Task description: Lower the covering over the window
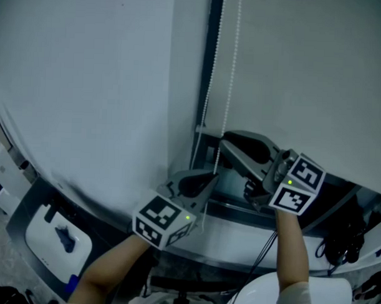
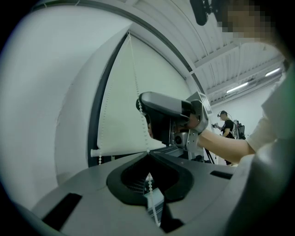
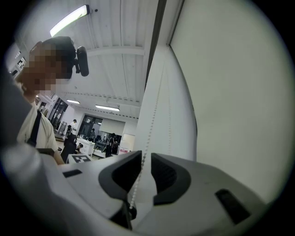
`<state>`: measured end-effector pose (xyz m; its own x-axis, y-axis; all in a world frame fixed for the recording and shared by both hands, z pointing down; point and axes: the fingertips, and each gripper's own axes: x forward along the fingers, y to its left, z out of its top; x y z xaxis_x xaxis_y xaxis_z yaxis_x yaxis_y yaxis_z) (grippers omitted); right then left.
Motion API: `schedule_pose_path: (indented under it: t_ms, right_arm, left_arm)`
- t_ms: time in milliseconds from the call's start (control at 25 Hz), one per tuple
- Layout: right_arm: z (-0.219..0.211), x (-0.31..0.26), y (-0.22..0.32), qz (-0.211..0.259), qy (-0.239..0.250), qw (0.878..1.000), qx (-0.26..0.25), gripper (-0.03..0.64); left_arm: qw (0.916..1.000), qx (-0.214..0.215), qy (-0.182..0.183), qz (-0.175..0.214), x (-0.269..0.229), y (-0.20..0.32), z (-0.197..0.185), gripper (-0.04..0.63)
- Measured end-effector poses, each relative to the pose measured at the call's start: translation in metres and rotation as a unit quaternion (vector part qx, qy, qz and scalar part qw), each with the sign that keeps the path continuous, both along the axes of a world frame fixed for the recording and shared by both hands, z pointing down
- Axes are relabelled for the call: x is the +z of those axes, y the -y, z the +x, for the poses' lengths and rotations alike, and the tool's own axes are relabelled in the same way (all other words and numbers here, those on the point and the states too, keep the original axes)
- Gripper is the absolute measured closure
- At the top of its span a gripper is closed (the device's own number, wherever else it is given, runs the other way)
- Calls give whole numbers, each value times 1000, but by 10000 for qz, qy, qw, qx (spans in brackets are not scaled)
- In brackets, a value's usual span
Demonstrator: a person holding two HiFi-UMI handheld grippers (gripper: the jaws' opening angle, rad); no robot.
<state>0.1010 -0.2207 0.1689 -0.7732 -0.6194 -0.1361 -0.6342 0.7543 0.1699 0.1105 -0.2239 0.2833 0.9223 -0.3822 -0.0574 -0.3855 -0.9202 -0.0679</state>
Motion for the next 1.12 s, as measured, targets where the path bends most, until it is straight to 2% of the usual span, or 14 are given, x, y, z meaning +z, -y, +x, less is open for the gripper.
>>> schedule_pose_path:
  t_ms: [440,600,800,920,1120]
  right_arm:
    - [-12,-6,2,80,-172,9998,-74,545]
    - [-14,-7,0,179,-239,9995,-97,574]
    - [-12,-7,0,208,-45,9996,-186,592]
    - [-10,-8,1,363,-50,9993,-77,592]
    - [-1,-7,1,554,-66,9983,157,594]
  left_arm:
    - [9995,85,129,-261,40,-7,6,577]
    - [9995,81,120,-297,49,-5,5,577]
    - [9995,65,171,-248,51,-2,4,577]
    - [9997,98,183,-155,47,-2,4,577]
    - [9992,299,29,-278,39,-3,-10,577]
